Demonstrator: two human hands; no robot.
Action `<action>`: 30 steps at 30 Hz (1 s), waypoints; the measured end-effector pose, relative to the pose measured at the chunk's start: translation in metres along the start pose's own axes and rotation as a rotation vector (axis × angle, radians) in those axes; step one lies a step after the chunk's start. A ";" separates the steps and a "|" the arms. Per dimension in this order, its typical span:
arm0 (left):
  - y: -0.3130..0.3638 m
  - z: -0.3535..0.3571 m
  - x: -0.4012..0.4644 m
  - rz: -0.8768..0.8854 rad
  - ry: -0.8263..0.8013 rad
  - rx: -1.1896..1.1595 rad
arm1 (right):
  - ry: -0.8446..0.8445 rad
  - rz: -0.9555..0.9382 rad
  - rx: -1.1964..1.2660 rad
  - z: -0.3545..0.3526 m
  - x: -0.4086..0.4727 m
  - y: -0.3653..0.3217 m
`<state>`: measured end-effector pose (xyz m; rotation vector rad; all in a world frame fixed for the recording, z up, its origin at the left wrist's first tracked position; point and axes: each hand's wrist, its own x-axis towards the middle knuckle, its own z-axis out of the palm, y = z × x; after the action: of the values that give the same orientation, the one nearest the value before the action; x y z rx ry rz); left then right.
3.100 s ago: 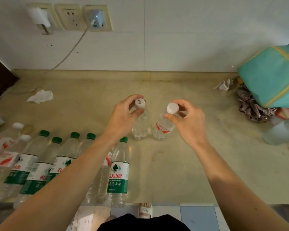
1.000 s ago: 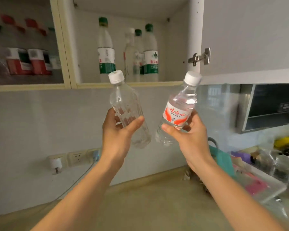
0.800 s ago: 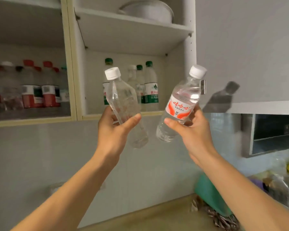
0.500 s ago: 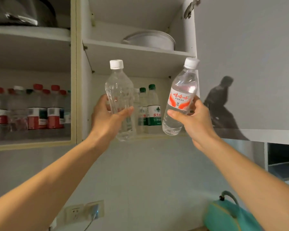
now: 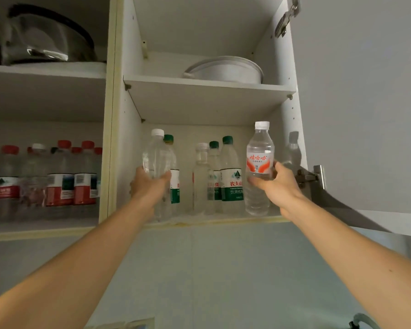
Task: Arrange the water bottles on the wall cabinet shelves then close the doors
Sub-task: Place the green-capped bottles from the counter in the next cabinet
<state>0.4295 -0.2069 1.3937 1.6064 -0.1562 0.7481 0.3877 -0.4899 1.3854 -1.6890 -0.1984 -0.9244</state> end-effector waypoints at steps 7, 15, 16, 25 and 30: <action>-0.008 0.031 0.007 -0.007 -0.153 0.020 | -0.046 0.010 -0.104 0.007 0.020 0.019; -0.009 0.070 0.010 -0.041 -0.228 0.108 | -0.059 -0.051 -0.199 0.015 0.026 0.032; -0.008 0.074 0.011 -0.043 -0.236 0.112 | -0.053 -0.055 -0.216 0.016 0.027 0.034; -0.006 0.098 0.009 -0.044 -0.273 0.116 | -0.002 -0.064 -0.342 0.025 0.030 0.050; -0.004 0.115 0.008 -0.064 -0.277 0.108 | 0.043 -0.051 -0.455 0.031 0.030 0.055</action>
<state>0.4804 -0.3099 1.3952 1.8054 -0.2667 0.4884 0.4539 -0.4918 1.3628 -2.0846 0.0012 -1.1013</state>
